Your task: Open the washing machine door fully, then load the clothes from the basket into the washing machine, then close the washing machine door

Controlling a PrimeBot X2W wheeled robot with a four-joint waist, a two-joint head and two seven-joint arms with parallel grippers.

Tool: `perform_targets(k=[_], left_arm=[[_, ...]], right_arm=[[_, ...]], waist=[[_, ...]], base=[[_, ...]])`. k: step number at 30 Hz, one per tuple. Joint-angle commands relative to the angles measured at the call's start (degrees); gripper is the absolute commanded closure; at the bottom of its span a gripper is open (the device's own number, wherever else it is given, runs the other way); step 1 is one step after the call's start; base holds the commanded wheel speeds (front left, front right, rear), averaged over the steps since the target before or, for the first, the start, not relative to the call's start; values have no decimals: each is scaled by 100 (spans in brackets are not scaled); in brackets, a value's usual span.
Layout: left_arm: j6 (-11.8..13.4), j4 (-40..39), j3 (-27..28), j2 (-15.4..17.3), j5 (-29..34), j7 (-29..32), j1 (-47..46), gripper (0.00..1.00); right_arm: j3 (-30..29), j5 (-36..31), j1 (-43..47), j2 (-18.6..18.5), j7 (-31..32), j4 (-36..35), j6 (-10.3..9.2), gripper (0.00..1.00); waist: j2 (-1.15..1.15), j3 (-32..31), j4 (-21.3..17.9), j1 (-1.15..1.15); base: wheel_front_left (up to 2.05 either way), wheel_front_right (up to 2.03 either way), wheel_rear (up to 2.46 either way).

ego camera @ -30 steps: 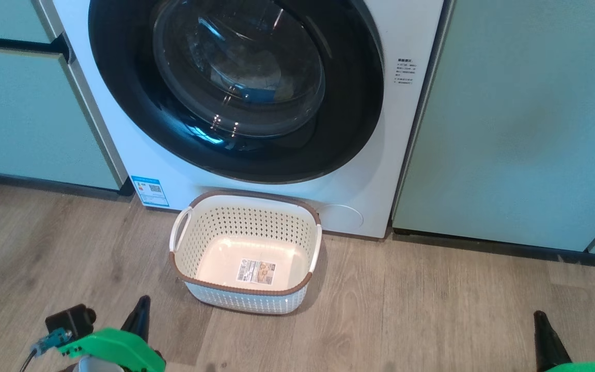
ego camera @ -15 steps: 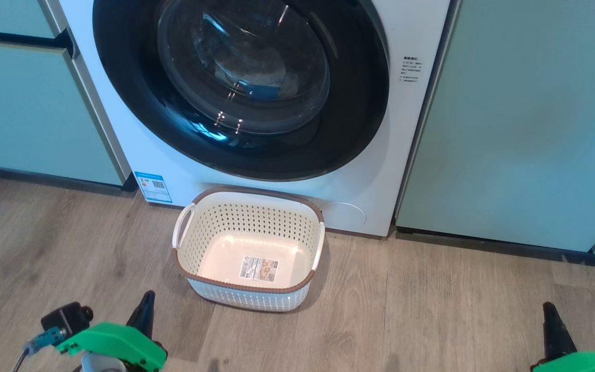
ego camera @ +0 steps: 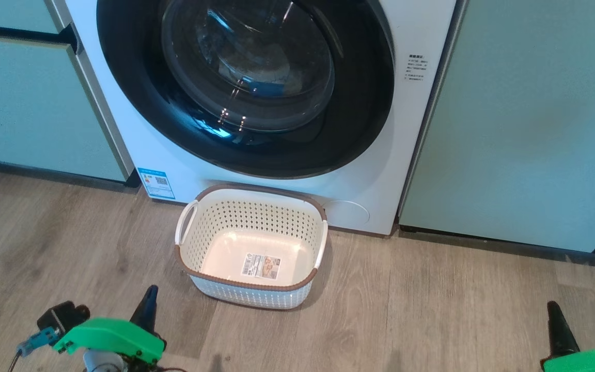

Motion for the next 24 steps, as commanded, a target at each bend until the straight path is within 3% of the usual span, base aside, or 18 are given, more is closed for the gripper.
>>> perform_targets(k=[1,24], left_arm=[[-5,-226,156,57,-152,41,-312,100],[-6,-550,340,-110,-1446,428,-328,100]], right_arm=[[-6,168,-388,-26,46,-229,-8,100],[-146,1520,-526,-30,432,-395,-12,100]], waist=[[0,5,6,0],[0,73,102,0]], base=[[0,0,0],[0,0,0]])
